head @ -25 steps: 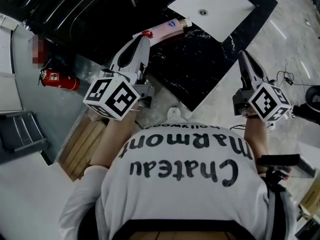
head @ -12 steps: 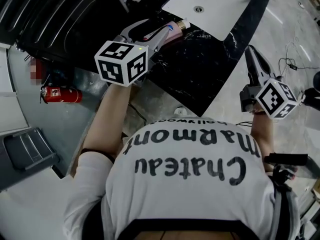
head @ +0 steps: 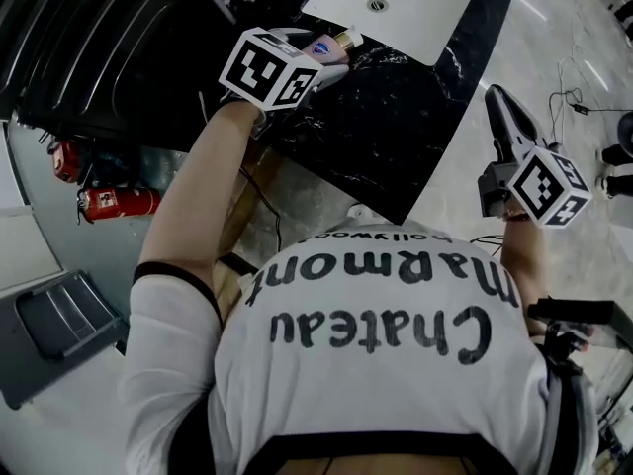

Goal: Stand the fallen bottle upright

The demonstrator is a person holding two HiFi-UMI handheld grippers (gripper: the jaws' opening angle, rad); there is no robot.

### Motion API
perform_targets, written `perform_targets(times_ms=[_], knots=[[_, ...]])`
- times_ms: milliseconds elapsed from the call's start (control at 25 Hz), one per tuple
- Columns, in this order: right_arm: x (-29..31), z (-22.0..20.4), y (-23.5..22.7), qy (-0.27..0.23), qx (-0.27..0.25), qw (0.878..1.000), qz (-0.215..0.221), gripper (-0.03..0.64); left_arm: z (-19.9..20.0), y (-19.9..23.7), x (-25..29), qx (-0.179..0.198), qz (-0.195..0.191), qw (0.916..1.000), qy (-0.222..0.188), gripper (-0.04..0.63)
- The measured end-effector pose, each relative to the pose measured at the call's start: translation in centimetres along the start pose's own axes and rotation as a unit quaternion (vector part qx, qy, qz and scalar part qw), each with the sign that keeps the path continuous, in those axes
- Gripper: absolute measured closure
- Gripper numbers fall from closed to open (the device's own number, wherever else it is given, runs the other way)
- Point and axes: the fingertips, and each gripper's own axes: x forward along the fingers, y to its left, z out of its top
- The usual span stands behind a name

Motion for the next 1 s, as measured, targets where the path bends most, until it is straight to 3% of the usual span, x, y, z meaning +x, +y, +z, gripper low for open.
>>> perform_targets(times_ms=[240,480,640,800,1000], knots=[[-0.3,0.2,-0.6,0.0,-0.004,1.0,-0.015,0.603,-1.6,1.4,2.7,0.029,0.002,0.9963,0.081,0.259],[-0.2,-0.1,-0.8,0.005,-0.002,1.0,-0.023,0.603,-2.3,1.6,3.9,0.016,-0.02,0.9929,0.117,0.249],[0.0,0.0,-1.0,0.005,-0.003,1.0,-0.027,0.603,-3.0,1.2,4.6,0.034,-0.035,0.9875,0.15,0.235],[0.2,0.1,-0.9,0.002,-0.008,1.0,-0.021,0.603,-3.5,1.4,5.3,0.038,-0.033,0.9849,0.166,0.227],[0.1,-0.1,-1.5,0.0,-0.003,1.0,-0.027,0.603,-3.6,1.4,5.6,0.027,-0.053,0.9862,0.155,0.229]])
